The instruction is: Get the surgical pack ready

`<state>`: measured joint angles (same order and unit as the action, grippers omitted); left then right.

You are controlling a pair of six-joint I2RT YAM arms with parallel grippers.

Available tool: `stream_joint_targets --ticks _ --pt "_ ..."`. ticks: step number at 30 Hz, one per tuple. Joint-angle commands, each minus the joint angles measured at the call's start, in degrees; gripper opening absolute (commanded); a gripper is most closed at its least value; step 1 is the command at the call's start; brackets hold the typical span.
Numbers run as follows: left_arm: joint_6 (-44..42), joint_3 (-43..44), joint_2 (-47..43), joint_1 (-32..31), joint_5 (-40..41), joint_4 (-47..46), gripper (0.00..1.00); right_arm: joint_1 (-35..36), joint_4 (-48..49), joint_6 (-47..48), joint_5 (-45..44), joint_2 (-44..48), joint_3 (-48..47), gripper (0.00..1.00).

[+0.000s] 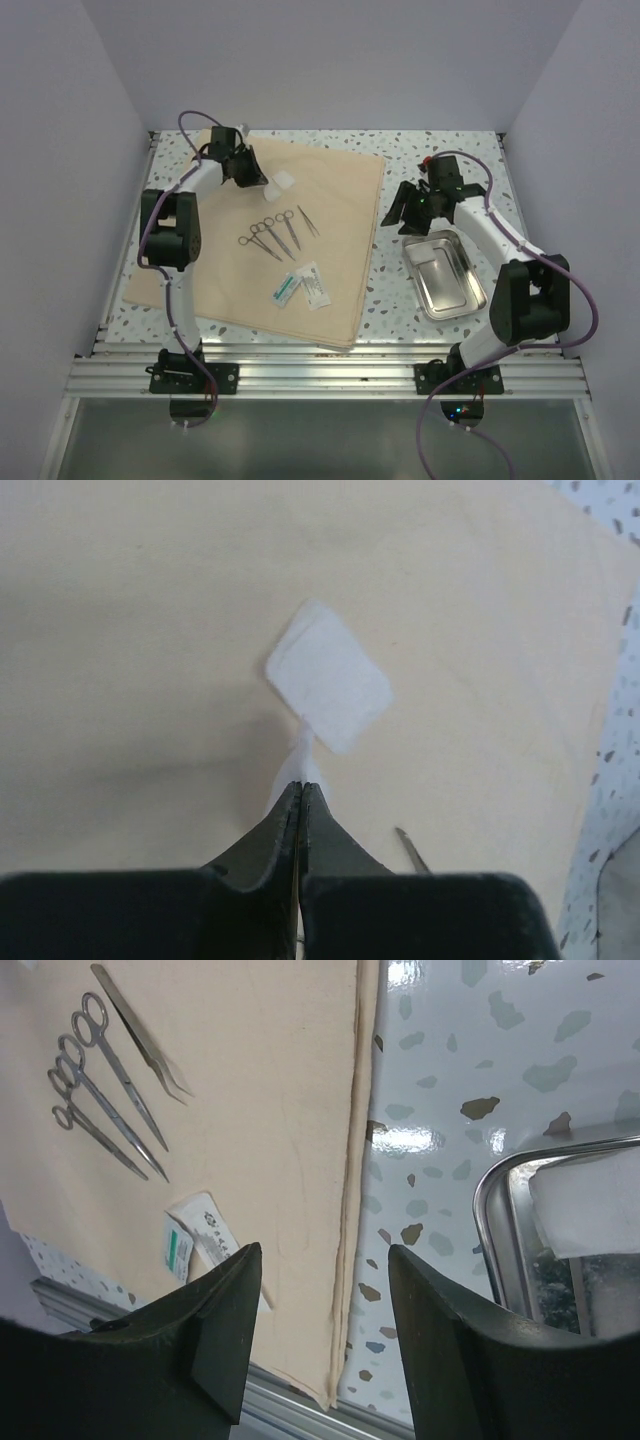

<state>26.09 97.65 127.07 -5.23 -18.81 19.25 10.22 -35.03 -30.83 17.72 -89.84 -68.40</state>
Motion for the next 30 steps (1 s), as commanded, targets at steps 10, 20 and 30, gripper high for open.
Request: stream_joint_targets --ticks 10,20,30 --pt "3.44 3.86 -0.69 -0.74 -17.05 -11.24 0.00 0.86 1.10 -0.46 0.83 -1.56 -2.70 0.58" --pt "7.58 7.91 6.08 -0.57 -18.46 -14.51 0.00 0.77 0.31 0.07 0.13 -1.48 -2.79 0.59" --pt "7.93 8.97 8.29 0.75 -17.14 -13.27 0.00 0.77 0.48 0.15 0.21 -2.18 -3.14 0.59"
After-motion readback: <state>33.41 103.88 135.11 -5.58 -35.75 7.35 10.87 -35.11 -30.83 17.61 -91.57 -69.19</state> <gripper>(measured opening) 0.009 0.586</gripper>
